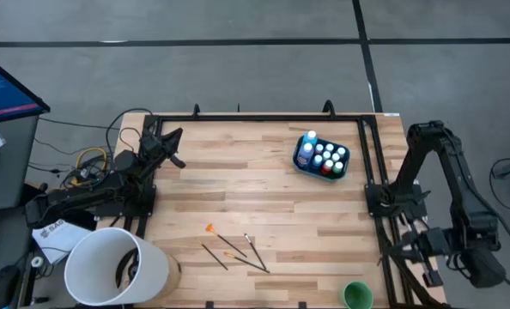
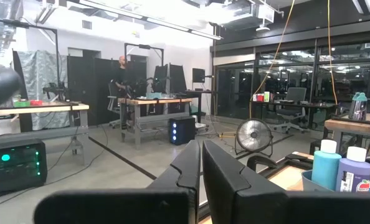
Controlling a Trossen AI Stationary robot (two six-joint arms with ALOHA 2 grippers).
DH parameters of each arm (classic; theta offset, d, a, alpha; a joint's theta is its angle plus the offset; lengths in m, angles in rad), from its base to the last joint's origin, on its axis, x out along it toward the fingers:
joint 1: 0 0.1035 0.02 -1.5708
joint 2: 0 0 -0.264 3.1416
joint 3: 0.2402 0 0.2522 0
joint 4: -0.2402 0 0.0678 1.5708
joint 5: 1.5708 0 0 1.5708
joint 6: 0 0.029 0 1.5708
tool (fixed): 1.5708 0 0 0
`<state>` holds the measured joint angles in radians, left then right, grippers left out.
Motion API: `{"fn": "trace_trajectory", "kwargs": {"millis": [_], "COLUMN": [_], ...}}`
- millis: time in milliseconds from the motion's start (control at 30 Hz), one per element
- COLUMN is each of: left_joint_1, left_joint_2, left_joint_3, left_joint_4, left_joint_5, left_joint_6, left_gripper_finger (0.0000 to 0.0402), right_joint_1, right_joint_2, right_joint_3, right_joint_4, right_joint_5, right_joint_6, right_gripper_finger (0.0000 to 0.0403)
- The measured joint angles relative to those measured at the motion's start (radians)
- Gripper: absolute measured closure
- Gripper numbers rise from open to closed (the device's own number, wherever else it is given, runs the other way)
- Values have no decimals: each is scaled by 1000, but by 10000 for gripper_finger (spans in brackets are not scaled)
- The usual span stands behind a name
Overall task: Pick & Place Paint Supplies
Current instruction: Put the right silver paint brush into the green cup
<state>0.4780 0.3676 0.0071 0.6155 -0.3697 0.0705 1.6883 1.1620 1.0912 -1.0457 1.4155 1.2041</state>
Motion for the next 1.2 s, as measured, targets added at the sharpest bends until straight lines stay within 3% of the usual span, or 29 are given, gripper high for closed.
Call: {"fn": "trace_trajectory", "kwargs": {"millis": [333, 700, 900, 1033, 1200], "left_joint_1": [0, 0, 0, 0, 0], "left_joint_2": [0, 0, 0, 0, 0], "left_joint_3": [0, 0, 0, 0, 0], "left_joint_4": [0, 0, 0, 0, 0], "left_joint_5": [0, 0, 0, 0, 0], "left_joint_6": [0, 0, 0, 0, 0], "left_gripper_finger": [394, 394, 394, 394, 394], "right_joint_1": [95, 297, 431, 405, 351], "right_joint_2": [50, -184, -293, -313, -312], "right_joint_3": [-17, -47, -208, -297, -295], "right_joint_4": [8, -274, -285, -281, -278], "right_joint_5": [27, 70, 155, 155, 155], "right_joint_6": [34, 17, 134, 248, 259], "right_gripper_finger": [403, 403, 403, 403, 403]}}
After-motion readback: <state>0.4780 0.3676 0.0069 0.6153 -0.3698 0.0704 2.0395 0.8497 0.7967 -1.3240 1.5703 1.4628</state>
